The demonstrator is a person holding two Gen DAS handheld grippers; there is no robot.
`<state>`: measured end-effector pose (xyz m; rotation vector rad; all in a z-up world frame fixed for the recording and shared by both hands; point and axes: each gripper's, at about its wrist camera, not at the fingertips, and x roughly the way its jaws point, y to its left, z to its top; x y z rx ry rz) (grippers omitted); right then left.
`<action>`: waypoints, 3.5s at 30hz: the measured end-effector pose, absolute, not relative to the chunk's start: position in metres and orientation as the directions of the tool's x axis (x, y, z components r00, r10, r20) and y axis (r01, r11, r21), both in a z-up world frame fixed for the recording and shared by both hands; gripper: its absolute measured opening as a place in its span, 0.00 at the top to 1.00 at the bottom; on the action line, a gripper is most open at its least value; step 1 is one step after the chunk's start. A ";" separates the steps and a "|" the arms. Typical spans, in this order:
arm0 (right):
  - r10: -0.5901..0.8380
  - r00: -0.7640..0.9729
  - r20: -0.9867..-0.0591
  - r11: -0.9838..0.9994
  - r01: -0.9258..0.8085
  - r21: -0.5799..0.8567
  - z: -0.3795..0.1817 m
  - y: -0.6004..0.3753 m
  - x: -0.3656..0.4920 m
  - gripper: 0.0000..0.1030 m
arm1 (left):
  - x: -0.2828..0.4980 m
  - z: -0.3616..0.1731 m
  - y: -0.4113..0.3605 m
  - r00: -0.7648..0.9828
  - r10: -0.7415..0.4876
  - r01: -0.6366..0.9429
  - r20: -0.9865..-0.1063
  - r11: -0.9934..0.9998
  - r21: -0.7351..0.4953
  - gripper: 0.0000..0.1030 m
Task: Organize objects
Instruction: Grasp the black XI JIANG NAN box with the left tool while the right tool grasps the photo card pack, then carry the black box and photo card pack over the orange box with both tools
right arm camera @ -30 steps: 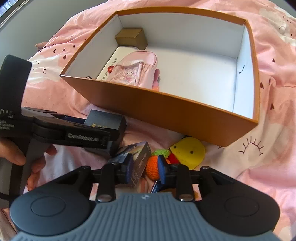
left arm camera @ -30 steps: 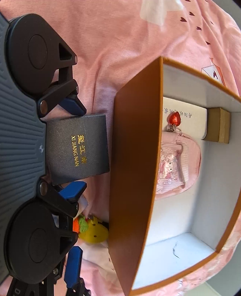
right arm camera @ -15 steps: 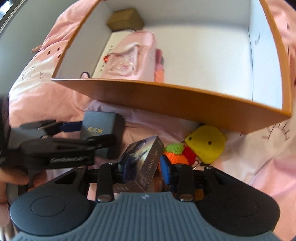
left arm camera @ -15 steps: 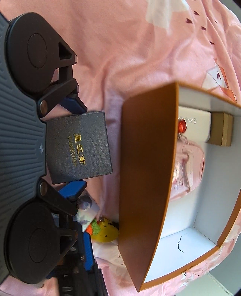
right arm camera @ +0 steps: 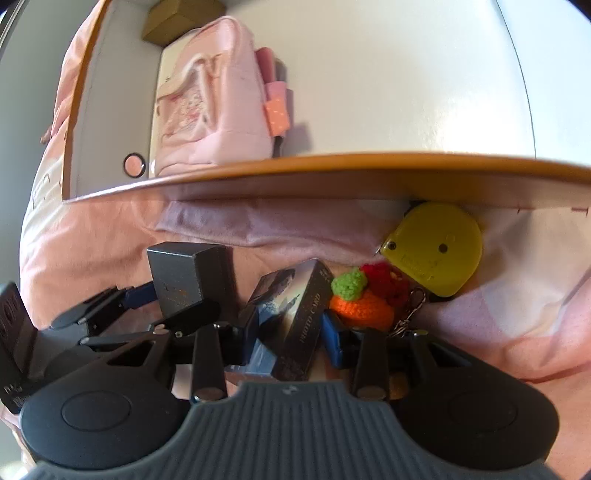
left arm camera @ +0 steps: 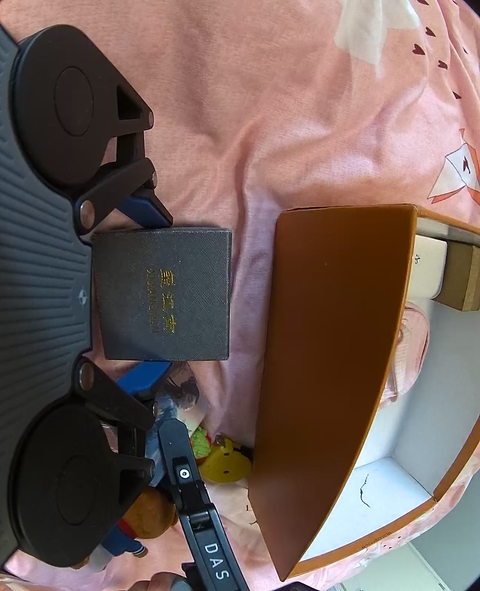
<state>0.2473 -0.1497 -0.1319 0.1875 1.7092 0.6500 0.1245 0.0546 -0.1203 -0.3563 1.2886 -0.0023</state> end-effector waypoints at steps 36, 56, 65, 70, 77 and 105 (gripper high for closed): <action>0.546 0.003 -0.838 0.773 -0.388 0.502 -0.043 -0.162 0.212 0.77 | 0.091 -0.037 0.077 0.476 -0.332 -0.116 -0.814 0.894 -0.433 0.14; 0.589 0.289 -0.755 0.784 -0.432 0.447 0.065 -0.184 0.265 0.77 | 0.215 0.029 0.070 0.552 -0.346 0.020 -0.759 0.915 -0.403 0.14; 0.483 0.344 -0.805 0.861 -0.354 0.365 0.028 -0.178 0.332 0.77 | 0.304 -0.028 0.053 0.463 -0.303 -0.013 -0.833 0.938 -0.347 0.14; 0.430 0.341 -0.836 0.883 -0.354 0.309 0.001 -0.165 0.354 0.77 | 0.333 -0.062 0.048 0.410 -0.247 -0.064 -0.878 0.953 -0.298 0.14; 0.413 0.313 -0.855 0.884 -0.361 0.295 -0.023 -0.158 0.370 0.77 | 0.348 -0.087 0.032 0.395 -0.181 -0.048 -0.901 0.975 -0.216 0.14; 0.407 0.267 -0.873 0.898 -0.293 0.329 -0.055 -0.138 0.389 0.77 | 0.323 -0.045 0.060 0.544 -0.174 -0.017 -0.821 0.976 -0.219 0.04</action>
